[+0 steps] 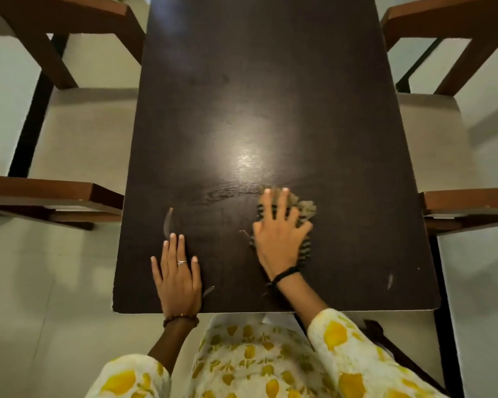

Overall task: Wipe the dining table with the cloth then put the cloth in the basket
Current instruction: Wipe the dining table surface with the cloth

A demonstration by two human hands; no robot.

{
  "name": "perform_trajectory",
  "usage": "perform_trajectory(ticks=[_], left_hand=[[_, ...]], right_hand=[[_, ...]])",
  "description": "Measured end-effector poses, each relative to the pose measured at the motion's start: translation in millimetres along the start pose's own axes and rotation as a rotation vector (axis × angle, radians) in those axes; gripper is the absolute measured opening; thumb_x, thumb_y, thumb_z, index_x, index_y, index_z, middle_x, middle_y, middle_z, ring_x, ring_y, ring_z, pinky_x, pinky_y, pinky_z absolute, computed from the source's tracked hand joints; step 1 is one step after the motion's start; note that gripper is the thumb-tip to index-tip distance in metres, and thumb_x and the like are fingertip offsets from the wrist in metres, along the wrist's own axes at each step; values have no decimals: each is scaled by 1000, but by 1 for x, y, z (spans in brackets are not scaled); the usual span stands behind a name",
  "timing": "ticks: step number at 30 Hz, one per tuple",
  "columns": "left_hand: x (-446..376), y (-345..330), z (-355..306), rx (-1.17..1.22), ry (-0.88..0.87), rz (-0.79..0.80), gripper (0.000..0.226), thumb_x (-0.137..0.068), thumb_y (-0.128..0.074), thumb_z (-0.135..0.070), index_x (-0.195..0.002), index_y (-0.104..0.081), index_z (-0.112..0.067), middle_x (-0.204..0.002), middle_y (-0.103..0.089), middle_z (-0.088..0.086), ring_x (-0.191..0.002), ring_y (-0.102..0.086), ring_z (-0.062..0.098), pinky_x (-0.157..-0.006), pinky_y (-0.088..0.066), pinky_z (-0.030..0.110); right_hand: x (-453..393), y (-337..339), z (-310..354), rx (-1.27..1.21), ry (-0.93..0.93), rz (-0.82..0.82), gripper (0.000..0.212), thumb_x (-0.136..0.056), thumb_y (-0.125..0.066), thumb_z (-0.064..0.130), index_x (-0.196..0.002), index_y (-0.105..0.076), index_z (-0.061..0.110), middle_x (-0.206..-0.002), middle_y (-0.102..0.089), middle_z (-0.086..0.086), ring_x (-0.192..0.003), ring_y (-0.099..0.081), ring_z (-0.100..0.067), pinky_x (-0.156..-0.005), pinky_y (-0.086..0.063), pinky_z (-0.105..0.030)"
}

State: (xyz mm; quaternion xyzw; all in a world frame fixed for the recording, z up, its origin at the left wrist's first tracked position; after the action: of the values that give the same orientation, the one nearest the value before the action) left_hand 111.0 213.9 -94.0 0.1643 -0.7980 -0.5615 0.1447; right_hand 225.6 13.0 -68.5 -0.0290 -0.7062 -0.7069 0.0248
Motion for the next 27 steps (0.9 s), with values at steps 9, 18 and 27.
perform_trajectory(ticks=[9, 18, 27], left_hand=[[-5, 19, 27, 178, -89, 57, 54, -92, -29, -34, -140, -33, -8, -145, -36, 13, -135, -24, 16, -112, -16, 41], [-20, 26, 75, 29, -223, 113, 54, -98, -19, -37, -138, -33, -5, -142, -40, 15, -133, -28, 23, -113, -12, 34], [-20, 23, 76, 33, -243, 114, 51, -97, -24, -32, -140, -34, -7, -145, -36, 10, -141, -13, 11, -111, -21, 42]], right_hand=[[8, -1, 48, -15, 189, 41, 63, -75, -37, 43, -136, -45, 31, -139, -50, -6, -99, -50, -27, -77, -42, -41], [16, -1, -39, 42, -280, 43, 65, -84, -53, 34, -144, -33, 17, -143, -41, -20, -103, -50, -44, -80, -41, -60], [6, -7, 172, 28, 149, 48, 64, -73, -42, 43, -135, -47, 27, -136, -52, -9, -103, -46, -29, -78, -46, -48]])
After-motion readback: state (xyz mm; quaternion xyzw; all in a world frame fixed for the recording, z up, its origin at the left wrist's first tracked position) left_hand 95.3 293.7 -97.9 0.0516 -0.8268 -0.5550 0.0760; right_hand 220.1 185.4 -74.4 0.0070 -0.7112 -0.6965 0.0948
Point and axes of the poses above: each hand's wrist, its own x-axis away from the middle knuckle, its own y-axis out of the back of the hand, z = x × y, the point moved 10 cm from there along -x, towards the middle knuckle
